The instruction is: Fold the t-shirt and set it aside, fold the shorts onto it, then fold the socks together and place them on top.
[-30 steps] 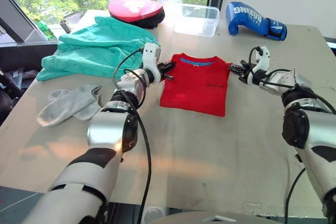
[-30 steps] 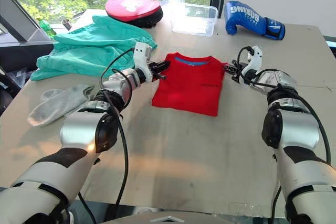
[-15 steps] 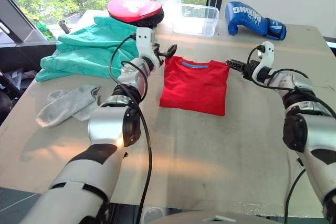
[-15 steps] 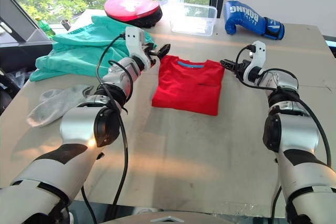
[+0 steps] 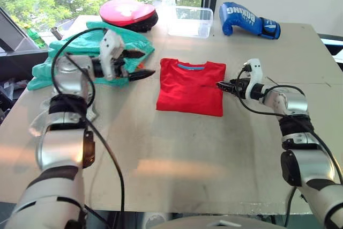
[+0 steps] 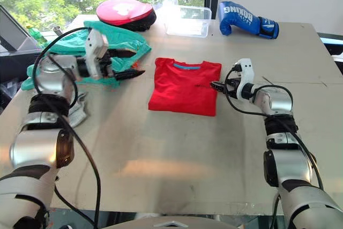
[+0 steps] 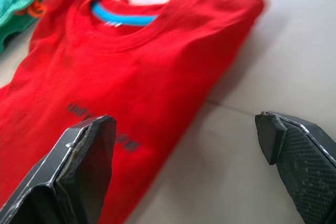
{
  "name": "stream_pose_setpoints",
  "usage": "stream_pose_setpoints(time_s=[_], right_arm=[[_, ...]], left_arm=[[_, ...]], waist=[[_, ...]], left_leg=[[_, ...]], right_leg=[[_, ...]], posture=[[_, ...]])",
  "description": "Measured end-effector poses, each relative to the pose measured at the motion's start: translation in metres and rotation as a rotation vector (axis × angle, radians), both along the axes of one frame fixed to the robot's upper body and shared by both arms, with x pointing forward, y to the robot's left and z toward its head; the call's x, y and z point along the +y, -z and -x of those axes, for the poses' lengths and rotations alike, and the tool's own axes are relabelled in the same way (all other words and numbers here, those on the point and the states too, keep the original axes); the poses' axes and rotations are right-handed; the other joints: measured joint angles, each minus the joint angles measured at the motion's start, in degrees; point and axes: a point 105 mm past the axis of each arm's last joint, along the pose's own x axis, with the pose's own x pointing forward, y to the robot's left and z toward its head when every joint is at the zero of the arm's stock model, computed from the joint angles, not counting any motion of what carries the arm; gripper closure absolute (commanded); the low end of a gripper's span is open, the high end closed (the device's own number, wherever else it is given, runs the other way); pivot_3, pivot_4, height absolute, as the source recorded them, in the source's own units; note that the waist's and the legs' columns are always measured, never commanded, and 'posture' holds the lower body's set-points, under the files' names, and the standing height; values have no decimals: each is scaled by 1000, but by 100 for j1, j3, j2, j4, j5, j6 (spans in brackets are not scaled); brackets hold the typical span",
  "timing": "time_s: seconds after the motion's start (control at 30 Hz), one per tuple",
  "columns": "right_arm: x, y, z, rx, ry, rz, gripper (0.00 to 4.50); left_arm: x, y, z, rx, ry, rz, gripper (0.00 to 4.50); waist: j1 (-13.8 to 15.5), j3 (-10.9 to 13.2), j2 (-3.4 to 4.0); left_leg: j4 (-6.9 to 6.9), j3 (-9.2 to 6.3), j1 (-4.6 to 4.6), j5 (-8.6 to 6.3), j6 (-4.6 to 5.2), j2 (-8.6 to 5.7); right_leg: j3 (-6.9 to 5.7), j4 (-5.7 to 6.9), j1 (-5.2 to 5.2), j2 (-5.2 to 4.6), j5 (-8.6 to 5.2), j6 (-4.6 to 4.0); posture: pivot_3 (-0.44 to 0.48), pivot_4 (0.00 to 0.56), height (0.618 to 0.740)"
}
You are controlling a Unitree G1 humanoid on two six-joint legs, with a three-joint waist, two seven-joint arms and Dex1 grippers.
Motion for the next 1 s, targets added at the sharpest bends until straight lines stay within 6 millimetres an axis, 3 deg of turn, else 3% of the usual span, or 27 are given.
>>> stream_pose_setpoints(time_s=[0.03,0.33,0.57,0.73,0.9,1.0], right_arm=[[3,1,0,-1,-7,10,715],[23,10,5,-30,-103,116,4441],[18,8,6,-61,-122,187,4479],[-5,3,16,-82,-99,261,4479],[-51,8,43,-86,-55,368,4479],[-94,10,63,-93,-17,509,4479]], left_arm=[[1,0,3,6,4,-6,0],[-5,1,46,86,84,-49,0],[-11,-4,57,84,92,-64,0],[-16,-9,66,75,117,-90,0],[-32,-14,84,96,193,-92,0],[-54,-23,103,105,288,-76,0]], waist=[[10,0,0],[81,-1,-2],[100,0,-1],[139,0,-1],[188,1,-2],[237,1,-2]], left_leg=[[9,-3,0,0,1,0],[14,-13,2,-1,2,3],[13,-12,1,-1,2,2],[13,-15,-4,-1,2,2],[12,-16,-9,-2,3,1],[12,-15,-5,-2,5,-1]], right_leg=[[-1,3,4,0,0,0],[-1,5,7,1,0,0],[0,2,7,0,-1,-1],[-2,-5,7,-2,-1,-1],[1,-13,6,-3,-2,0],[5,-13,8,-3,-3,2]], posture=[[0,150,735],[0,150,735],[0,150,735],[0,150,735],[0,150,735],[0,150,735]])
